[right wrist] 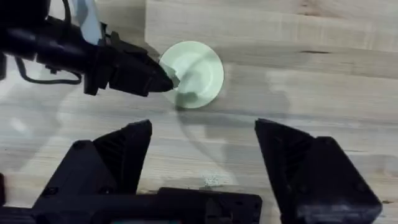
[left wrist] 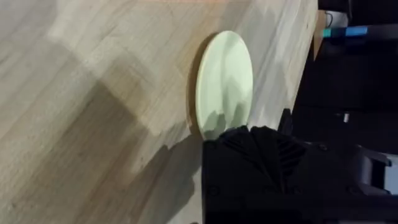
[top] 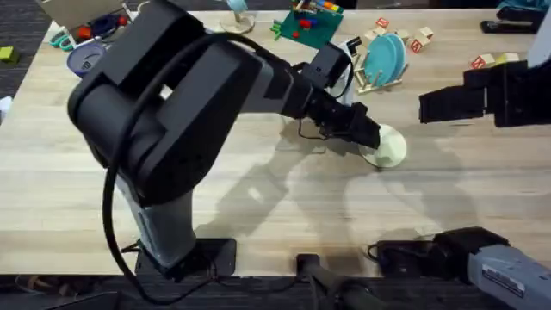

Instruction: Pick up the plates from the table one by one and place each into a slot on the dish rack.

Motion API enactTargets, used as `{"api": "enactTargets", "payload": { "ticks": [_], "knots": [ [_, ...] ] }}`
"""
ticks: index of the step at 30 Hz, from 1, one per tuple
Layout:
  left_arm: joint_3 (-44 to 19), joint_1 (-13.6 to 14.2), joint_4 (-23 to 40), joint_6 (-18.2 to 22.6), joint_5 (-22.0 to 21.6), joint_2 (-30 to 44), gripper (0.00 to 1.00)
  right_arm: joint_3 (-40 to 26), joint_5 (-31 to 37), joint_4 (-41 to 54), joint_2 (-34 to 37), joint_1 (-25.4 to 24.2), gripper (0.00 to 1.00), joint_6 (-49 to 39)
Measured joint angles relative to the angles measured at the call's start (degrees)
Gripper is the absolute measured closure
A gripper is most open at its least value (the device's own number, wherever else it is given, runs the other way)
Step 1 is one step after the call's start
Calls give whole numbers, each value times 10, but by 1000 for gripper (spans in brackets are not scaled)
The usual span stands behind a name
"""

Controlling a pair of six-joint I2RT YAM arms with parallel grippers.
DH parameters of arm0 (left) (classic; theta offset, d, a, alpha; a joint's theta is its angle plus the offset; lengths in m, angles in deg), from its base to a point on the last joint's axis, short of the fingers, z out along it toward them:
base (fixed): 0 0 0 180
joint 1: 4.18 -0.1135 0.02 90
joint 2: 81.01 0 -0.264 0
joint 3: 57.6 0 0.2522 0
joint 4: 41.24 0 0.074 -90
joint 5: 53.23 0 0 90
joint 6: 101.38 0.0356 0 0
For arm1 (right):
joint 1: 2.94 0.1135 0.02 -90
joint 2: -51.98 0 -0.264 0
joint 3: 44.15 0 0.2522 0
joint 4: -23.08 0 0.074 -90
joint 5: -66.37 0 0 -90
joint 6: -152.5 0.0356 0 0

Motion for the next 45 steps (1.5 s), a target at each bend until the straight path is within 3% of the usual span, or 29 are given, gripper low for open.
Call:
{"api": "enactTargets", "payload": {
  "ticks": [9,36,41,45],
  "knots": [
    [0,0,-39,-15,5,30,957,0,0,1,0,0,6,0],
    [0,0,-40,-49,-2,38,958,0,0,2,0,-3,7,-2],
    [0,0,-41,-50,-6,38,958,0,-13,-17,0,-45,7,0],
    [-1,1,-42,-50,-9,38,957,0,-65,-24,0,-115,8,-19]
  ]
}}
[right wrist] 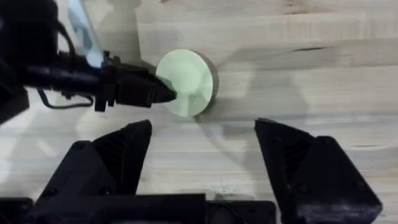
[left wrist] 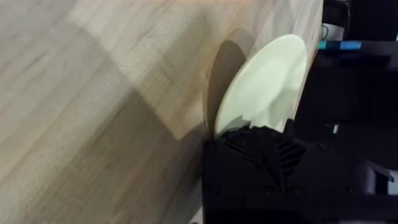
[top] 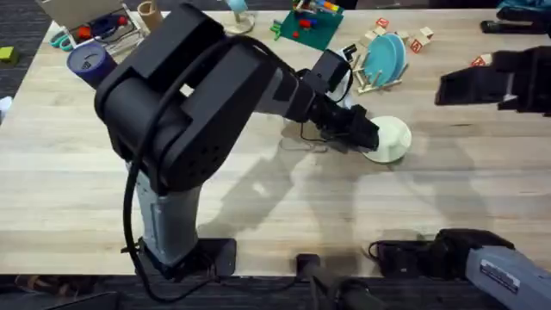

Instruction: Pick up the plates from the table one by one and place each into a slot on the dish rack.

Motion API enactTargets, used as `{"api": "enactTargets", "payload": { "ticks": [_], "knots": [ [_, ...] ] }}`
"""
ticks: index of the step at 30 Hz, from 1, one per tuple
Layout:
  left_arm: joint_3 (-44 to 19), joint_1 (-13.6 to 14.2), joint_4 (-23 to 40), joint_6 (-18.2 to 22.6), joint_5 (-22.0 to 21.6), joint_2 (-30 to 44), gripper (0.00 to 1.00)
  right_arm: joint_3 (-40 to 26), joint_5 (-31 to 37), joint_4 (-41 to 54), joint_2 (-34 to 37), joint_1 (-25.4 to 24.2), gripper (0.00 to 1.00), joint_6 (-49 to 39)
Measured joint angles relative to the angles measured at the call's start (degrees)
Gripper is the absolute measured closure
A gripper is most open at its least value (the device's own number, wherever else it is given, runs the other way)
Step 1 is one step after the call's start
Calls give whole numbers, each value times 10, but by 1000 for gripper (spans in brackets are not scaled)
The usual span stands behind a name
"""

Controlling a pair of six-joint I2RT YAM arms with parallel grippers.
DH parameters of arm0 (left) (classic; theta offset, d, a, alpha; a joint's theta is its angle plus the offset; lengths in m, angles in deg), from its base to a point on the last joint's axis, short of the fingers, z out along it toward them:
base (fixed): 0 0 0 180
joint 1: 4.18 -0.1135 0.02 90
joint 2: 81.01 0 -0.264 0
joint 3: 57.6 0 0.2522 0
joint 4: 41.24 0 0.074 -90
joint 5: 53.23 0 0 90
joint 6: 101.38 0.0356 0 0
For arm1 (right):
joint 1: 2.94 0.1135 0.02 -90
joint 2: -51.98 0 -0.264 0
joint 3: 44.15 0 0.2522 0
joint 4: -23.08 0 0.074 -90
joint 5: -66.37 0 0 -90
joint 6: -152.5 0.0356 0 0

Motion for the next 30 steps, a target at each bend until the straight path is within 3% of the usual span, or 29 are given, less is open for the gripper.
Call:
{"api": "enactTargets", "payload": {
  "ticks": [7,11,20,30],
  "knots": [
    [0,0,0,0,-1,0,958,1,-123,-3,1,-131,7,-67],
    [0,0,0,0,-1,0,958,29,-178,-26,9,-172,7,-100],
    [0,0,0,0,-1,0,957,168,-236,-125,30,-199,6,-121],
    [0,0,0,0,-1,0,958,194,-271,-166,130,-206,7,-126]
  ]
}}
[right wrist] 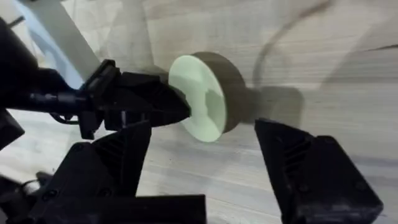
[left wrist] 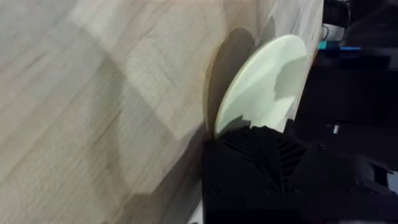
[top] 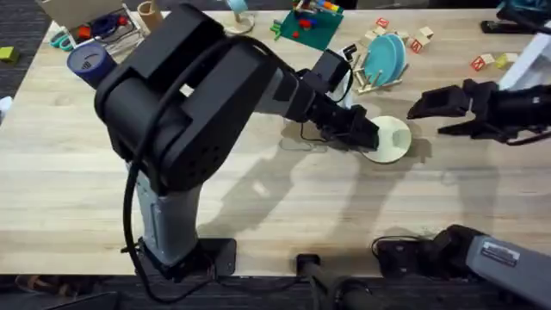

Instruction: Pick up the plates from the table one by one and place each into a slot on the dish rack.

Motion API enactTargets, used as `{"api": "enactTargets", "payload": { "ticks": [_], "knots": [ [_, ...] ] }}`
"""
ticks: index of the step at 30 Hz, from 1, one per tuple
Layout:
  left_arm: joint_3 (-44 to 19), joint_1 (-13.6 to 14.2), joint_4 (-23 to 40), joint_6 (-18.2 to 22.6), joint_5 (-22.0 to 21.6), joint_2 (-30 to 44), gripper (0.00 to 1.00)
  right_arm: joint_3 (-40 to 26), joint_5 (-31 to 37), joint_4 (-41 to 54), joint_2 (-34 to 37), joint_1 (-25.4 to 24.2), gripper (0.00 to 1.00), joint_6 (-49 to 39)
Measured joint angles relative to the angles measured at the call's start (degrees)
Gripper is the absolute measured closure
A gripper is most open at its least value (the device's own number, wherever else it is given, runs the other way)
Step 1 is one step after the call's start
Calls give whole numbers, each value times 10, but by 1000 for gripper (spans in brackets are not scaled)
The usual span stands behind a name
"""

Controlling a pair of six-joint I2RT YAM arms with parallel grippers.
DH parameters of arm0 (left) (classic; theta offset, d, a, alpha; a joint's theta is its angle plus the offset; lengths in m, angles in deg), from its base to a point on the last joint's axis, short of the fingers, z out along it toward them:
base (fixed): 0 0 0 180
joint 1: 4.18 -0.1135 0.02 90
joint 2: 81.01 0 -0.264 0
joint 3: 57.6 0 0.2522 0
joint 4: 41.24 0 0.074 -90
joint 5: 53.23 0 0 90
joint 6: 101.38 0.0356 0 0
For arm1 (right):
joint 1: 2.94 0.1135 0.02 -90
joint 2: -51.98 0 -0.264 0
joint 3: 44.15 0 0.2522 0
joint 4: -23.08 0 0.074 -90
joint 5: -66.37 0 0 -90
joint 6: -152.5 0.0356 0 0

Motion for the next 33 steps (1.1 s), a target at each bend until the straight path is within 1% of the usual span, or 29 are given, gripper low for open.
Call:
{"api": "enactTargets", "payload": {
  "ticks": [8,14,21,27,28,31,32,33],
  "knots": [
    [0,0,0,0,0,0,958,1,-25,-19,89,0,7,-30],
    [0,0,0,0,0,0,958,1,-52,-30,141,0,8,-56],
    [0,0,0,0,0,0,958,1,-88,-33,176,0,7,-76],
    [0,0,0,-1,0,0,959,1,-98,-30,177,17,17,-83],
    [0,0,0,-1,0,0,959,1,-98,-30,177,21,34,-83],
    [0,0,0,-1,0,0,959,1,-97,-30,177,32,139,-84],
    [0,0,0,-1,0,0,959,1,-97,-29,177,33,194,-85],
    [0,0,0,-1,0,0,959,1,-96,-29,177,34,305,-86]
  ]
}}
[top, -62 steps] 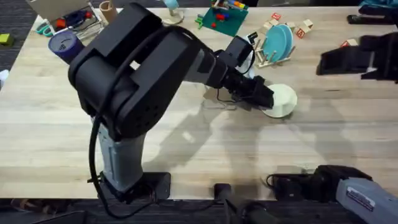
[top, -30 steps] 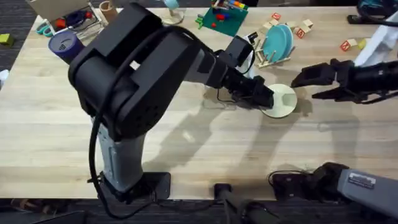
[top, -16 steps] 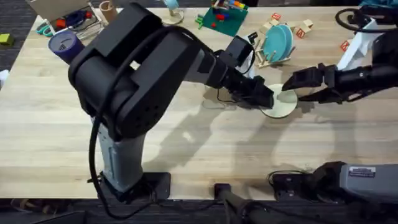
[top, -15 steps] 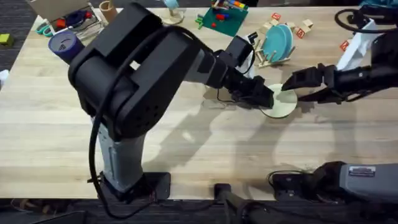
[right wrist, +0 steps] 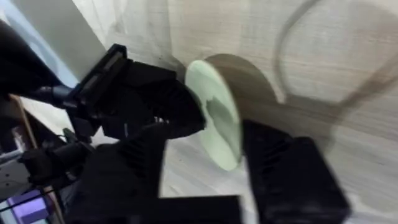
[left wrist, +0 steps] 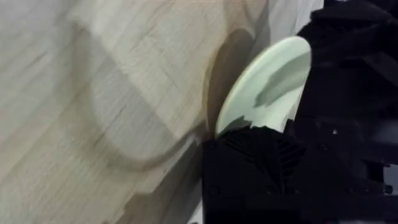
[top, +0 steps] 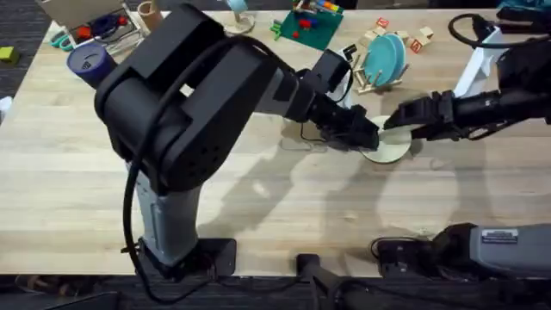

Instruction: Pick up the plates from the table one by one and place each into a slot on the dish rack.

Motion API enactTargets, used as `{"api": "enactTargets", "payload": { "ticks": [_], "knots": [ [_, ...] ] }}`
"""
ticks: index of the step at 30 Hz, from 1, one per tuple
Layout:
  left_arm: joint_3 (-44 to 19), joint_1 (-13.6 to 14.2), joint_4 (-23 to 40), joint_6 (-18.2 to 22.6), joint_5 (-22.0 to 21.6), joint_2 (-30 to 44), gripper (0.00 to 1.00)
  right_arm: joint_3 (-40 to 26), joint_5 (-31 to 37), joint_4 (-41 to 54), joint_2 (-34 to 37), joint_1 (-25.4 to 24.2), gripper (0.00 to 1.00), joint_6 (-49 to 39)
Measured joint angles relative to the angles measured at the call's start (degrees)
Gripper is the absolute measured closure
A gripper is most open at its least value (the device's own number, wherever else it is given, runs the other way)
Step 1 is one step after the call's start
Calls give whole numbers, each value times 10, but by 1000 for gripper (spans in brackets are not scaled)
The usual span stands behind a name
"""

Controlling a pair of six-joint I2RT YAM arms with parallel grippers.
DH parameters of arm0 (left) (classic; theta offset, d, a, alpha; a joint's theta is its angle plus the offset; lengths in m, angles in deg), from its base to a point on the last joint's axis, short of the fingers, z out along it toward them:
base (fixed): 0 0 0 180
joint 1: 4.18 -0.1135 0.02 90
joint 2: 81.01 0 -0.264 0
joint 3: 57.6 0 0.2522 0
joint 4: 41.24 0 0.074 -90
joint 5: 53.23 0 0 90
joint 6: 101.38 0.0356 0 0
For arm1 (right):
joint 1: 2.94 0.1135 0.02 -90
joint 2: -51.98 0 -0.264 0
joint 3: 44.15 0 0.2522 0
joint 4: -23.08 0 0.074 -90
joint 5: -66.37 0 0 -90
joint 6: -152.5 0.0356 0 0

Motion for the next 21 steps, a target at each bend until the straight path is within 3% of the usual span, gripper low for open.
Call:
{"api": "enactTargets", "payload": {
  "ticks": [1,4,6,21],
  "knots": [
    [0,0,0,0,0,0,959,0,3,-1,0,0,402,-1],
    [0,-1,0,0,5,0,959,0,24,-9,0,-5,819,-1],
    [0,-3,1,0,9,0,959,0,31,-9,0,-8,953,-1],
    [0,-3,2,-2,11,0,958,-1,34,1,0,-9,970,-4]
  ]
}}
